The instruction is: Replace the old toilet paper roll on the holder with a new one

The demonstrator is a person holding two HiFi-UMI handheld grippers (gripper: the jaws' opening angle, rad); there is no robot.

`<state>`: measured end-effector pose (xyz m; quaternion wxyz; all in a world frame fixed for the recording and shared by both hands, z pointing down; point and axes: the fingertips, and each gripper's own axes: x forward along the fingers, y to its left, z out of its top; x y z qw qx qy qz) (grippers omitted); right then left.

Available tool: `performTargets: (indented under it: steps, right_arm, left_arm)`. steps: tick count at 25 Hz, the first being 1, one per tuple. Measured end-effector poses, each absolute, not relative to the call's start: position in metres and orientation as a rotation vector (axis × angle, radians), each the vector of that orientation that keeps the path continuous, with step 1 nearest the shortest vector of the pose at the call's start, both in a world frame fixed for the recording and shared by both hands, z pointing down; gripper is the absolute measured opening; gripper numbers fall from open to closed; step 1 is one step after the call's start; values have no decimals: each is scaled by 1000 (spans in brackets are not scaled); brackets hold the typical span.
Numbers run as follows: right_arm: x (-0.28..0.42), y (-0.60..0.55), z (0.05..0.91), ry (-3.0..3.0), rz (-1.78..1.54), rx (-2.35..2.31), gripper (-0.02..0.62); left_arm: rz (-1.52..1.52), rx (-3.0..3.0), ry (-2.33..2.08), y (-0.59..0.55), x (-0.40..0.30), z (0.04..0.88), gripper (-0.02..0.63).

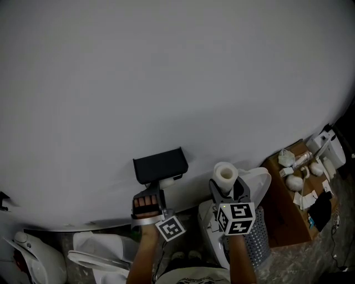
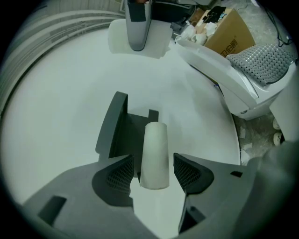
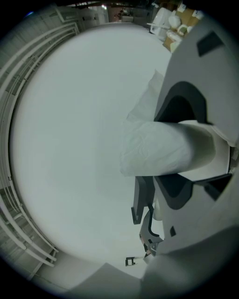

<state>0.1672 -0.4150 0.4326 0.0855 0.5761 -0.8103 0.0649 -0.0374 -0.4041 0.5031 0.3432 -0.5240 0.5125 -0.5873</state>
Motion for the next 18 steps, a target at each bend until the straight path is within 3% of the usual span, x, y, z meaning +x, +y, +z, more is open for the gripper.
performTargets:
  steps: [18]
  right_arm:
    - [211,-424,439,-2353,240,1803,301]
  left_arm:
    - [-1473,-1374,1286,-433,-5,507,206]
